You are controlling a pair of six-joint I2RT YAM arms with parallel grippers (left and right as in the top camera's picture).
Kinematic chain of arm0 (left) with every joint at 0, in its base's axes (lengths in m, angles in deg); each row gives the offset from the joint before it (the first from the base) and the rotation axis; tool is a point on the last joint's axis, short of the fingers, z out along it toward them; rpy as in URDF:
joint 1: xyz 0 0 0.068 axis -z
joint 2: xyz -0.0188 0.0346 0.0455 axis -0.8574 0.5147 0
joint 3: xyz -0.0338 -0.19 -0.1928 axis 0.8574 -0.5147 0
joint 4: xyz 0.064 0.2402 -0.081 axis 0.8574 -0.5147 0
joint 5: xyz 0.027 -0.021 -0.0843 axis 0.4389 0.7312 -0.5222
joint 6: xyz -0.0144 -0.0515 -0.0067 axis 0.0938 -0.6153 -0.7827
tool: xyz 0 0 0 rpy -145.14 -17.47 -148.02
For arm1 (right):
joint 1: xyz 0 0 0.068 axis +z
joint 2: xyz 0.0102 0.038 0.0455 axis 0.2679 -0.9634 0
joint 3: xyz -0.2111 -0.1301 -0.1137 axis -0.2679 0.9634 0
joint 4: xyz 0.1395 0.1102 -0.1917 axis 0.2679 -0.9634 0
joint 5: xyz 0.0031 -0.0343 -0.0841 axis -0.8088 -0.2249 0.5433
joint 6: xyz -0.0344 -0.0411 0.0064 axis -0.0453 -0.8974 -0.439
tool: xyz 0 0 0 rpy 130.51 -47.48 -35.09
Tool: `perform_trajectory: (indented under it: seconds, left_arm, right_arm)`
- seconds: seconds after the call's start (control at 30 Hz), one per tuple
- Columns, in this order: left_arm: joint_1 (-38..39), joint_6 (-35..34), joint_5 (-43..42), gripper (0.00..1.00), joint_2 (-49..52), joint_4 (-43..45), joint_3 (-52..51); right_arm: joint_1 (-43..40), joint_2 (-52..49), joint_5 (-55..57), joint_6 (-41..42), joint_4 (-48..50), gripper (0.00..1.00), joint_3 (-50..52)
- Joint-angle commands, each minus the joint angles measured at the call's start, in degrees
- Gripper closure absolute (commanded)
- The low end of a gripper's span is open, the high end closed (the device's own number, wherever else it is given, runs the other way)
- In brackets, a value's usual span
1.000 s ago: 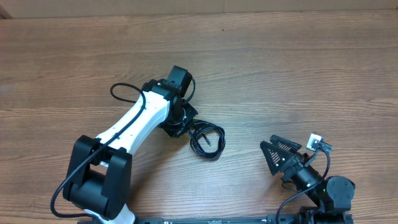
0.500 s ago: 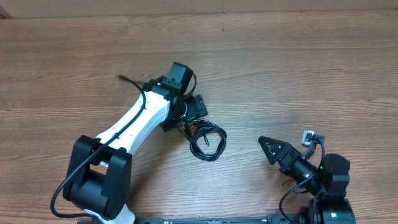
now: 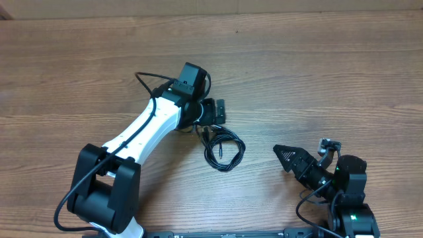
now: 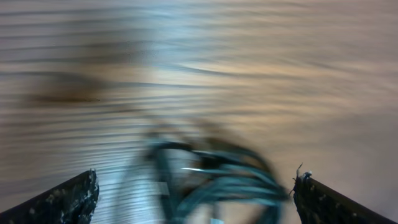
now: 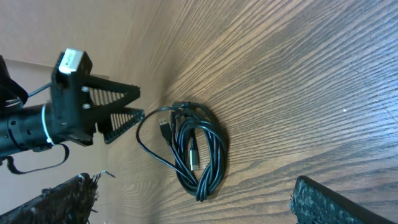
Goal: Untangle cables
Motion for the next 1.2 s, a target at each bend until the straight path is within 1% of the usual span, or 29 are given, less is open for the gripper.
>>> perform_trajectory:
  seconds: [0.0, 0.07, 0.1, 0.2, 0.3, 0.43, 0.6, 0.83, 1.17]
  left_arm:
    - [-0.5, -9.6, 21.5, 0.00, 0.0, -3.9, 2.3]
    - [-0.6, -12.3, 23.3, 0.01, 0.0, -6.1, 3.5]
    - [-0.6, -12.5, 22.4, 0.00, 0.0, -6.8, 4.4]
    - [-0.4, -12.4, 16.5, 0.00, 0.0, -9.1, 8.1]
    - [0.3, -9.9, 9.3, 0.00, 0.0, -10.7, 12.2]
    - [2.8, -9.0, 4.0, 0.00, 0.0, -10.9, 15.0]
    - [8.1, -9.0, 4.3, 0.00, 0.0, -9.9, 15.1]
    - [11.5, -10.8, 4.6, 0.00, 0.0, -9.4, 15.0]
    - [14.5, -20.2, 4.9, 0.00, 1.2, -10.1, 14.4]
  right_arm:
    - [-0.1, 0.0, 0.6, -0.7, 0.1, 0.00, -1.5]
    - [-0.1, 0.0, 0.6, -0.7, 0.1, 0.00, -1.5]
    - [-0.1, 0.0, 0.6, -0.7, 0.1, 0.00, -1.5]
    - [-0.1, 0.0, 0.6, -0.7, 0.1, 0.00, -1.5]
    - [-0.1, 0.0, 0.6, -0.6, 0.1, 0.00, -1.5]
    - [-0.1, 0.0, 0.5, -0.6, 0.1, 0.00, -1.5]
    - [-0.1, 0.0, 0.6, -0.7, 0.1, 0.00, -1.5]
    - [-0.1, 0.0, 0.6, -0.7, 0.1, 0.00, -1.5]
    - [-0.1, 0.0, 0.6, -0.7, 0.1, 0.00, -1.5]
